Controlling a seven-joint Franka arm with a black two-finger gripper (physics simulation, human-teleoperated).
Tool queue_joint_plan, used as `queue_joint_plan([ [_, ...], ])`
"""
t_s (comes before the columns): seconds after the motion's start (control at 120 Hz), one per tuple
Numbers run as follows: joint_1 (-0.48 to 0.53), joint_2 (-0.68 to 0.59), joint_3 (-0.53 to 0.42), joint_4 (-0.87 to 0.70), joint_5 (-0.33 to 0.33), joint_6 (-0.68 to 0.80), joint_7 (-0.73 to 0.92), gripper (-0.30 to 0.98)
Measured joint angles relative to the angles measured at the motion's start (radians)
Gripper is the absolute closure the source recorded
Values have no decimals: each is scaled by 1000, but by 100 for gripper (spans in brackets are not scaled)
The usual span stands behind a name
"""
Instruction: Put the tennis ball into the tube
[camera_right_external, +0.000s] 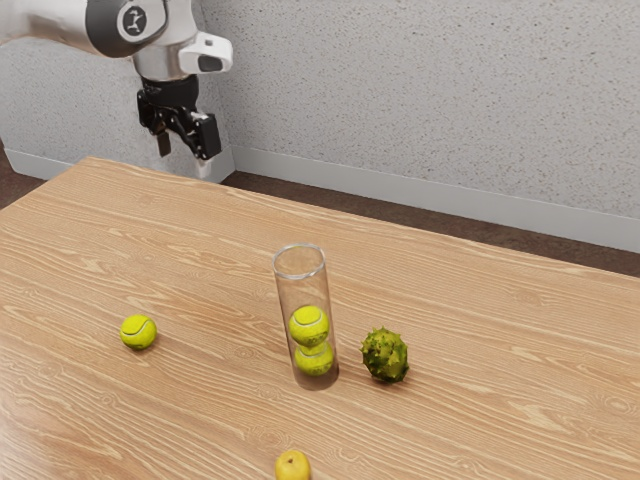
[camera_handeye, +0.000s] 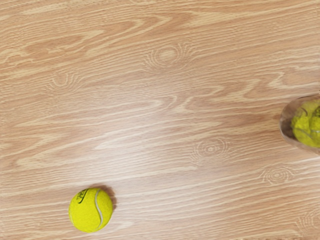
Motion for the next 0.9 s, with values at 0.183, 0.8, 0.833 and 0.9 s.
queue_joint_plan([
  [0.183,-101,-72,-10,-187,46,40,109,0],
  [0.8,140,-63,-9,-642,17,365,250,0],
  [0.833,150,-61,-9,-655,16,386,253,0],
  [0.9,173,-57,-9,-680,16,425,258,0],
])
